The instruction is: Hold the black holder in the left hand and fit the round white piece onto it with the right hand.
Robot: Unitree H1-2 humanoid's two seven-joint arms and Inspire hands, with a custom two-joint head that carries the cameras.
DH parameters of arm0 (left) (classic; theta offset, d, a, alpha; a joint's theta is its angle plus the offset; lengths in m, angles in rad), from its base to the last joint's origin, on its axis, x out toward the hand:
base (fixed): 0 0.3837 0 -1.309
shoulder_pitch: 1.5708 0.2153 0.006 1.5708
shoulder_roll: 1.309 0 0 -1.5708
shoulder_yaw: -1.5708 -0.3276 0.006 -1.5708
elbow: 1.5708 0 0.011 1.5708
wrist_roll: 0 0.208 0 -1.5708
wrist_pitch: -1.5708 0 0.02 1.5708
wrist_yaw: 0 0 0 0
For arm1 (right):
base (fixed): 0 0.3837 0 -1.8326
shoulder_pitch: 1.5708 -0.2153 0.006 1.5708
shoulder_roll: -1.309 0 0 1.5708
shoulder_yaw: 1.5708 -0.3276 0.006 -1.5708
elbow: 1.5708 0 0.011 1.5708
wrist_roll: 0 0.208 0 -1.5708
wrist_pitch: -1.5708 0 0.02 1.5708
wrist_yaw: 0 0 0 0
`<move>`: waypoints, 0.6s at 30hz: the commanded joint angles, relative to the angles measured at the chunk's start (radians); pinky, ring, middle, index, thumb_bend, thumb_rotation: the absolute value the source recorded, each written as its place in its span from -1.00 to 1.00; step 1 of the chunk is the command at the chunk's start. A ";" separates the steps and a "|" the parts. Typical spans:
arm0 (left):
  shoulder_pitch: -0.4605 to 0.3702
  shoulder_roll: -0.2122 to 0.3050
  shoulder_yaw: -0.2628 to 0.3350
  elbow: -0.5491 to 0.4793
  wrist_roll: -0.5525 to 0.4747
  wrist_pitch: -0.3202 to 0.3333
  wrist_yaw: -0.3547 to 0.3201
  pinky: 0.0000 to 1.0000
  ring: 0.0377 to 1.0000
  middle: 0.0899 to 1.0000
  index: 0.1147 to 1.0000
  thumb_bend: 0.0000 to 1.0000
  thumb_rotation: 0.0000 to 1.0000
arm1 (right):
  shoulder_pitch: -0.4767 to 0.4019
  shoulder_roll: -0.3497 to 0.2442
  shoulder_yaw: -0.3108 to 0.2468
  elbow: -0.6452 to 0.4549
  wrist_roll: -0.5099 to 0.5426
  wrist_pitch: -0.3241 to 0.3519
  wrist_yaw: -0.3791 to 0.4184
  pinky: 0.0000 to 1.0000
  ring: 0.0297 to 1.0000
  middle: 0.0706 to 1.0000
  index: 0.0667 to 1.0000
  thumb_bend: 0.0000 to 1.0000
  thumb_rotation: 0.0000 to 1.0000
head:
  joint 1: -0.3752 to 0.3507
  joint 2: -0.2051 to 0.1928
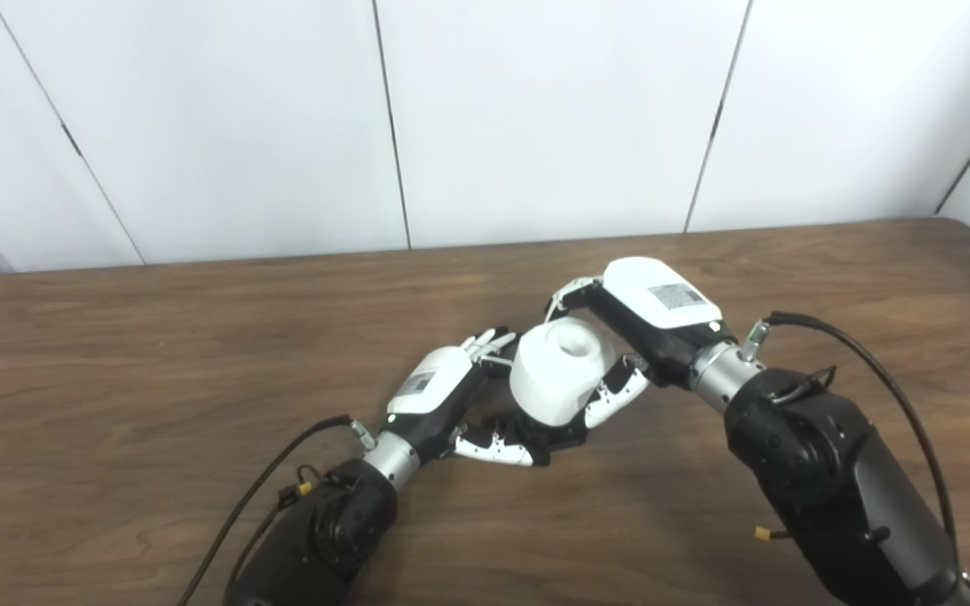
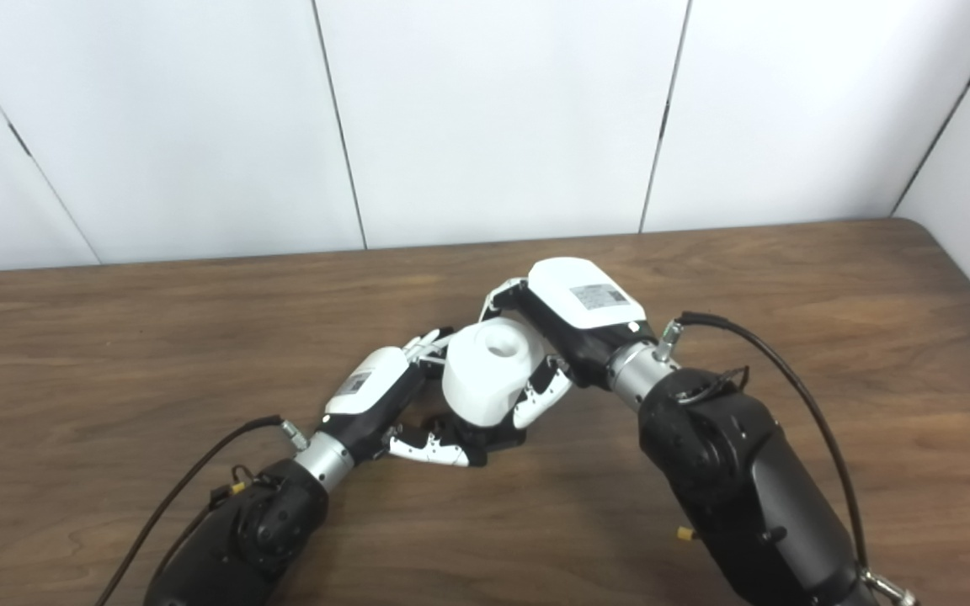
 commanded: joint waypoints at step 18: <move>0.081 -0.029 -0.064 0.010 0.012 0.069 -0.047 1.00 1.00 0.87 -0.17 0.05 -0.88 | -0.036 0.002 0.042 0.083 -0.019 -0.115 -0.046 0.45 0.49 0.45 -0.11 0.05 -0.71 | 0.015 0.019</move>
